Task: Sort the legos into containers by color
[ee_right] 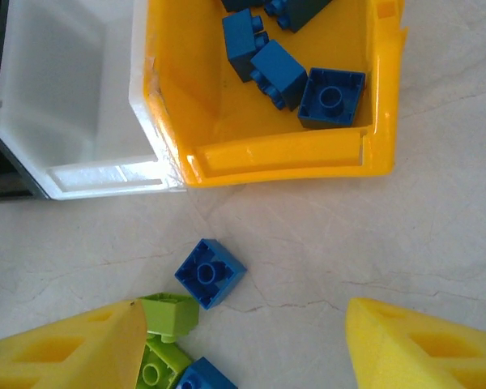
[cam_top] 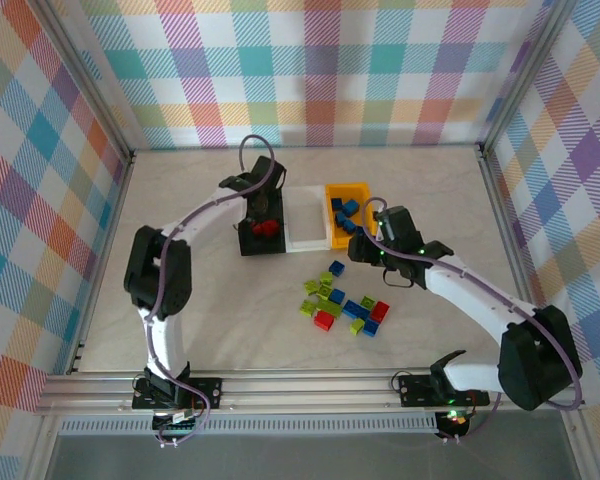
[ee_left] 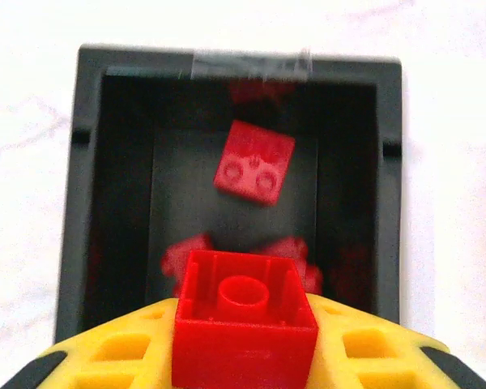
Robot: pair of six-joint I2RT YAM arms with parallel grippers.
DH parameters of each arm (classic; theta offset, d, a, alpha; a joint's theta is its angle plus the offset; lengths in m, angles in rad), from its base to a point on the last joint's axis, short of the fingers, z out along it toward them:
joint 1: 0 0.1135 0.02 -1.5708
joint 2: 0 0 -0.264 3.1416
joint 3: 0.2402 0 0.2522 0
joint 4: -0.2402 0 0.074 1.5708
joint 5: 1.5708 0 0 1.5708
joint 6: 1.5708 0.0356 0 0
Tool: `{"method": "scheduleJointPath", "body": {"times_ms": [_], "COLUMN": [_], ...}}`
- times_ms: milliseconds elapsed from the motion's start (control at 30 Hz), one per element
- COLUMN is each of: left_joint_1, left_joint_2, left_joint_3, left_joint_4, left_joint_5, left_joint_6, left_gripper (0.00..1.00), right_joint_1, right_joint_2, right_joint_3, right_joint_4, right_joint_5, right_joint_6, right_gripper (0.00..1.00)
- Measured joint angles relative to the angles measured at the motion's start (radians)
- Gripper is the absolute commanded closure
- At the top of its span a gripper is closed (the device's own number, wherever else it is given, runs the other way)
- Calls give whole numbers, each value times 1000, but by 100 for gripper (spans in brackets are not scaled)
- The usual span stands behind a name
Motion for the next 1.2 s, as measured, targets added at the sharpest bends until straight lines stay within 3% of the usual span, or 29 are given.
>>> {"method": "scheduleJointPath", "body": {"times_ms": [67, 233, 533, 900, 1200], "left_joint_1": [13, 40, 19, -102, -103], "left_joint_2": [42, 92, 30, -556, -808], "left_joint_3": [46, 127, 124, -362, -724], "left_joint_4": [-12, -42, -25, 108, -28], "left_joint_5": [0, 7, 88, 180, 119], "left_joint_6": [0, 10, 1, -85, -190], "left_gripper": [63, 22, 0, 0, 0], "right_joint_1": [5, 15, 59, 383, 469], "right_joint_2": [-17, -73, -74, 88, 230], "right_joint_3": [-11, -56, -79, -26, 62], "right_joint_4": [-5, -23, -60, -162, -178], "right_joint_5": [-1, -30, -151, -165, -39], "right_joint_6": [0, 3, -24, -121, -185], "right_gripper": [33, 28, 29, 33, 36]}}
